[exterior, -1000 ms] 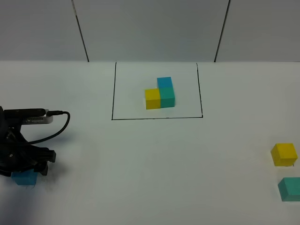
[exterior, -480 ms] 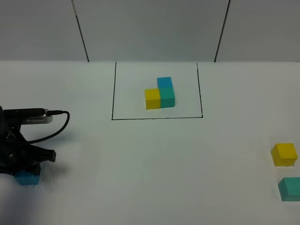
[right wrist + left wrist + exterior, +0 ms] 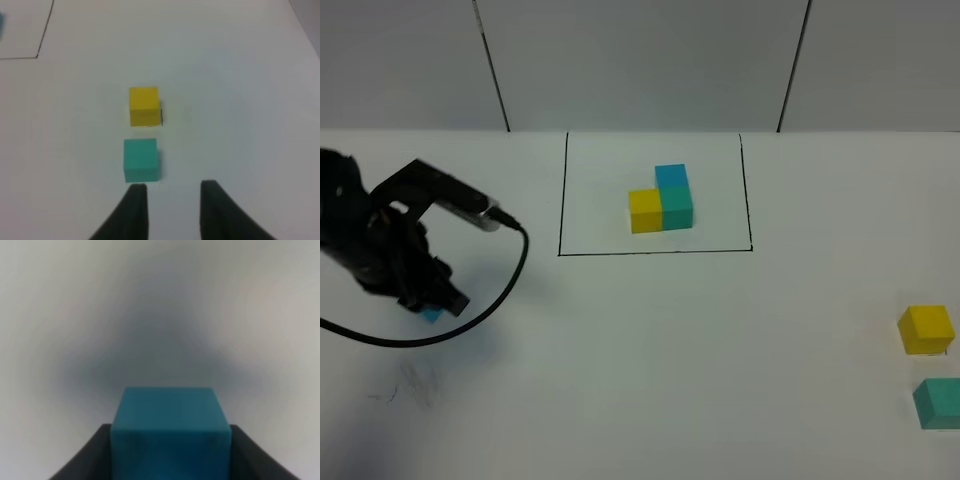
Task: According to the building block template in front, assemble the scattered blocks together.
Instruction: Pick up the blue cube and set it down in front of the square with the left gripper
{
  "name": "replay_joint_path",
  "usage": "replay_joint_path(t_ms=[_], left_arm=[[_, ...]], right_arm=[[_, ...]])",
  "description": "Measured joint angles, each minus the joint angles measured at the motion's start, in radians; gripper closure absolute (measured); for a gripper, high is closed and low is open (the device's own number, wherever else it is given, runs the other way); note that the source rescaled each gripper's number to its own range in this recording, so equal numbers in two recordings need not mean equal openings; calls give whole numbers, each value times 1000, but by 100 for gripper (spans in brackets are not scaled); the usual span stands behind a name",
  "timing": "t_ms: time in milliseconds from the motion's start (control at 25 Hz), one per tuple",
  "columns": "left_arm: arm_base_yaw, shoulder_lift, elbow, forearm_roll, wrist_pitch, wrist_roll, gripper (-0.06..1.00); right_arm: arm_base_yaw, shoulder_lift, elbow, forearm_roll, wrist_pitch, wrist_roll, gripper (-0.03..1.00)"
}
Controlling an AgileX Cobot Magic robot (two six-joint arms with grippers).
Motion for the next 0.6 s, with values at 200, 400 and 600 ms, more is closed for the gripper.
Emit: replay_joint_path(t_ms=[200,400,600], left_arm=[[-106,108,-328,-106,212,197,94],[-251,276,-655,-97,421,365,94],[-377,453,-895,-33,481,406,94]], right_arm=[[0,0,0,0,0,0,97],[0,0,0,0,0,0,97],[0,0,0,0,0,0,97]])
